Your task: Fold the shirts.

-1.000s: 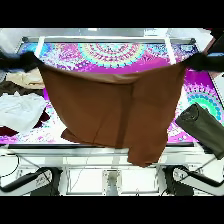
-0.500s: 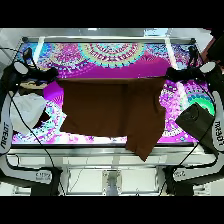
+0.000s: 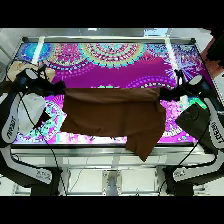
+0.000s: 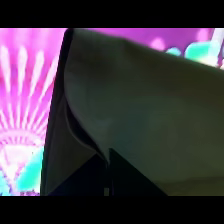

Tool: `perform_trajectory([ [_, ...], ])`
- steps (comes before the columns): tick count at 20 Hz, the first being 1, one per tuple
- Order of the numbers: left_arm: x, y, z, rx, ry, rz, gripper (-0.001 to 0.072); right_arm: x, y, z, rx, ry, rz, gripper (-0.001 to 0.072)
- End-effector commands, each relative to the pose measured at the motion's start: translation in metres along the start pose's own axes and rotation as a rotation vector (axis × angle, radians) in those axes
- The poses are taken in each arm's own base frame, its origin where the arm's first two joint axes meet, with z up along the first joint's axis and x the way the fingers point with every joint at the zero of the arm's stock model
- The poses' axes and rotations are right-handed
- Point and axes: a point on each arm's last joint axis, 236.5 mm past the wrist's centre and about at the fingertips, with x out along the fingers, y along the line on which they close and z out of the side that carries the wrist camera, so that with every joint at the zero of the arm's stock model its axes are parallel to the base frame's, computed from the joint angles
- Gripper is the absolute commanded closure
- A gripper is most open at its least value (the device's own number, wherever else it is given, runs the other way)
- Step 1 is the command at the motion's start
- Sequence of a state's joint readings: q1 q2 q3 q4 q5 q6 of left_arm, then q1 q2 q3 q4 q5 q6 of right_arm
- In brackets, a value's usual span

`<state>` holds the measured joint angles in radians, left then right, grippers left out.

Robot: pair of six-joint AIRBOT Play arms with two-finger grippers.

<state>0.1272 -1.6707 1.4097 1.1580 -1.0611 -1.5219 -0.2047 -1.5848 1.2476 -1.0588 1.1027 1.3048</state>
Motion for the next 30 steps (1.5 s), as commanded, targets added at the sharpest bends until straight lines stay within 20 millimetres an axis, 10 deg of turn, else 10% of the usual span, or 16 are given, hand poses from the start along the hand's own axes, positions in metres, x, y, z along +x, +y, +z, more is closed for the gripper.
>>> perform_trajectory([
  [1,0.020,0.006,-0.025,-0.007,0.090,0.008,0.0698,0.028,-0.016,-0.037,0.050,0.068,-0.016,0.0691],
  [12,0.023,0.000,-0.030,0.001,0.105,0.002,0.0687,0.033,-0.008,-0.030,0.106,0.011,0.030,0.0627],
  [14,0.002,-0.011,-0.017,0.017,0.063,-0.015,0.0686,0.015,0.005,-0.017,0.069,-0.028,0.054,0.0497],
  [17,-0.059,-0.033,-0.009,0.159,0.015,-0.027,0.0687,-0.035,0.018,0.002,-0.021,-0.099,0.027,0.0498],
  [21,-0.114,-0.006,-0.052,0.285,0.136,0.139,0.0685,-0.092,0.016,-0.002,-0.069,-0.162,-0.032,0.0498],
  [22,-0.119,0.003,-0.066,0.285,0.202,0.173,0.0619,-0.100,0.016,-0.007,-0.067,-0.157,-0.030,0.0498],
  [24,-0.117,0.004,-0.079,0.277,0.256,0.163,0.0071,-0.106,0.020,-0.017,-0.061,-0.126,-0.019,0.0498],
  [30,-0.103,0.011,-0.094,0.246,0.291,0.163,0.0000,-0.104,0.024,-0.057,-0.074,0.032,-0.002,0.0498],
])
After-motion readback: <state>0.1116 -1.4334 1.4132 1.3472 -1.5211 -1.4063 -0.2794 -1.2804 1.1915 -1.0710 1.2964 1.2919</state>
